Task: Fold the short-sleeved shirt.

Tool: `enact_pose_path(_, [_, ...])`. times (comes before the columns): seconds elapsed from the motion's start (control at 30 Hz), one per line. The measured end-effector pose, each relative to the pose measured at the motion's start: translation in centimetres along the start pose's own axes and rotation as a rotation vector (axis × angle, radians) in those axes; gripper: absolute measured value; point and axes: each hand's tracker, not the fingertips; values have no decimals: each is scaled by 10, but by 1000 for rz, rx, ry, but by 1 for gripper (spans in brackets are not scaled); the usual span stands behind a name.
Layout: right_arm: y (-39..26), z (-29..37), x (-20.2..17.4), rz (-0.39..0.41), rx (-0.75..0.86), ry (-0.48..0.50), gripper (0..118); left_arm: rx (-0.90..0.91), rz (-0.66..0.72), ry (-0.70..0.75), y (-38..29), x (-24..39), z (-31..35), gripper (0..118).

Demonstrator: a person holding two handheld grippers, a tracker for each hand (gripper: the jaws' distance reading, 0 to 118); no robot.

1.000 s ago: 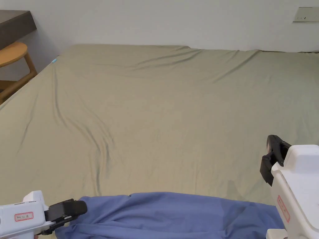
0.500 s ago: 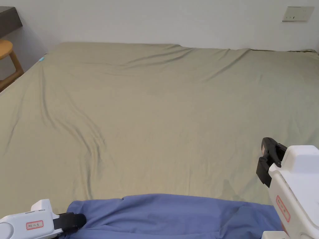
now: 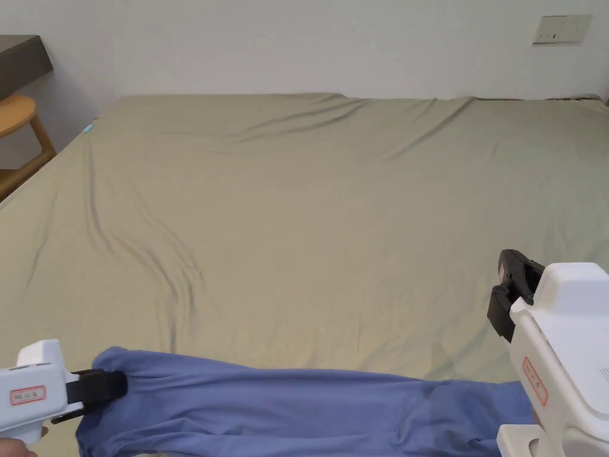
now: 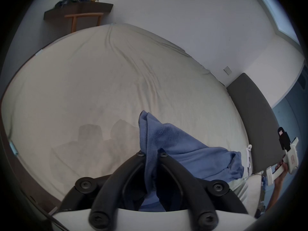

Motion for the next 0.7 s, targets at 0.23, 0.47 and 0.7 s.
enact_pose_path(0.23, [3,8,10,-7,18,6,2,6,26,124,8,-21,20,7])
enact_pose_path(0.47, [1,20,15,-14,31,11,2,-64,-57,-14,-16,74,-26,7])
enact_pose_path(0.7, [-1,30,30,-16,32,-6,2,-178,-139,-144,-47,175,-91,7])
